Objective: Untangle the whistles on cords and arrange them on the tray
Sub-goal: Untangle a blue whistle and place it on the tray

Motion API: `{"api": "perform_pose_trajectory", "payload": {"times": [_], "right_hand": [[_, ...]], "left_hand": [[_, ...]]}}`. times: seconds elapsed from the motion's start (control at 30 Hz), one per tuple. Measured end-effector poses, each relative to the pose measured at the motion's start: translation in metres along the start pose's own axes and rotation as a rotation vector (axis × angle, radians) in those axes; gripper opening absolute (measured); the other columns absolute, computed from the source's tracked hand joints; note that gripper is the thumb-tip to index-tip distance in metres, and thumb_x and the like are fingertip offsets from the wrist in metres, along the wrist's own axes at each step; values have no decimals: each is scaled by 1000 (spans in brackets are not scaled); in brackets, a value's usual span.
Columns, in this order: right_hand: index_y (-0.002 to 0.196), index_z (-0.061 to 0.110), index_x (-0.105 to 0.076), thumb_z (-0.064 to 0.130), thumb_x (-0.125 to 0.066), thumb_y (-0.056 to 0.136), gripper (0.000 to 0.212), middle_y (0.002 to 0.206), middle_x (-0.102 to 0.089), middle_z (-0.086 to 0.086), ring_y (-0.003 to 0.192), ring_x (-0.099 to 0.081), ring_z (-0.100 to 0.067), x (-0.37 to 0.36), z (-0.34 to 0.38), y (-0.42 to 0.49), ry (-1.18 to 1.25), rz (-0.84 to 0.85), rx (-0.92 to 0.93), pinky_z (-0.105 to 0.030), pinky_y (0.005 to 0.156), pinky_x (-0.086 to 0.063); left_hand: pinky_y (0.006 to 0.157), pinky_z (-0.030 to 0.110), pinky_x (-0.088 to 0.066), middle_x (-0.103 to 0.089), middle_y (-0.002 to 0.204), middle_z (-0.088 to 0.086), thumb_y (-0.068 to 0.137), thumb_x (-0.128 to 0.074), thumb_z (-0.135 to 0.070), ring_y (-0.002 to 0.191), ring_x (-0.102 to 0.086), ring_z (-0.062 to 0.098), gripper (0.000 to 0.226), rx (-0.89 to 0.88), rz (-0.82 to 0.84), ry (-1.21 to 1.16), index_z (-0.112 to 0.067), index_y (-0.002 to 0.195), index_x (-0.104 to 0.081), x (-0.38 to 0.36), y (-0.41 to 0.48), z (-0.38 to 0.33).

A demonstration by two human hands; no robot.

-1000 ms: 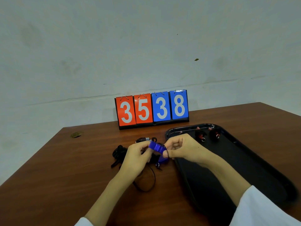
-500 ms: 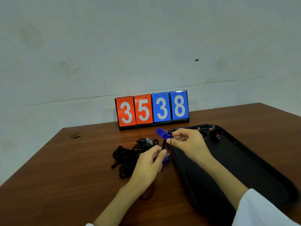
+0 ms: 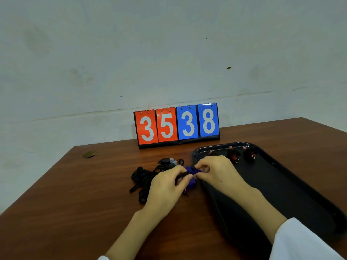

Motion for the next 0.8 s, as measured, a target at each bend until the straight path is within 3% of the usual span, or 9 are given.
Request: {"api": "perform_pose_trajectory", "payload": {"times": [0.13,0.3,0.4,0.5,0.6,0.67,0.8], "right_hand": [[97,23,-71,26,-75,76,22,87,-66,9,76,-60,-4,-2,3,1,92,139,18,-18,73,-51],[94,20,-71,23,-76,73,22,84,-68,6,77,-64,-7,-2,5,0,235,232,-25,-21,73,-55],[93,20,-72,22,-77,72,22,83,-68,7,77,-65,-6,-3,7,-2,283,266,-20,-19,71,-55],[90,20,-72,22,-78,71,20,81,-69,6,75,-65,-4,-3,9,-3,346,297,-33,-16,70,-54],[88,19,-72,17,-77,73,17,83,-71,3,77,-67,-6,-2,11,-3,431,323,-42,-16,71,-54],[88,17,-73,15,-76,73,15,83,-72,1,77,-67,-7,0,13,-3,485,339,-37,-16,70,-53],[87,13,-73,11,-75,74,14,79,-72,1,72,-68,-9,5,16,-4,600,339,-39,-19,71,-54]], "left_hand": [[64,17,-46,-65,76,-12,85,-65,-33,75,-59,2,10,-11,-66,29,-23,87,-68,8,4,7],[69,15,-47,-65,78,-12,79,-71,-32,80,-59,2,10,50,-77,-17,-23,82,-69,12,7,9],[73,9,-45,-65,80,-11,75,-75,-31,83,-58,-2,10,141,-53,-77,-25,78,-67,14,8,9],[76,15,-48,-68,78,-9,73,-77,-31,81,-62,1,9,276,6,-199,-24,73,-70,16,11,11],[60,13,-47,-69,72,-1,74,-76,-27,68,-62,7,10,379,50,-353,-22,67,-71,20,15,9],[44,15,-38,-63,62,3,75,-74,-31,53,-52,12,15,465,105,-482,-19,67,-71,21,14,10],[38,19,-21,-42,44,-2,68,-67,-44,37,-28,10,28,572,209,-669,-21,52,-64,19,12,11]]}}
Point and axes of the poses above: each hand's wrist, its own y-axis towards the middle knuckle, its own x-axis out of the back of the hand, z = x × y, the point moved 2 cm from there along y, towards the middle knuckle
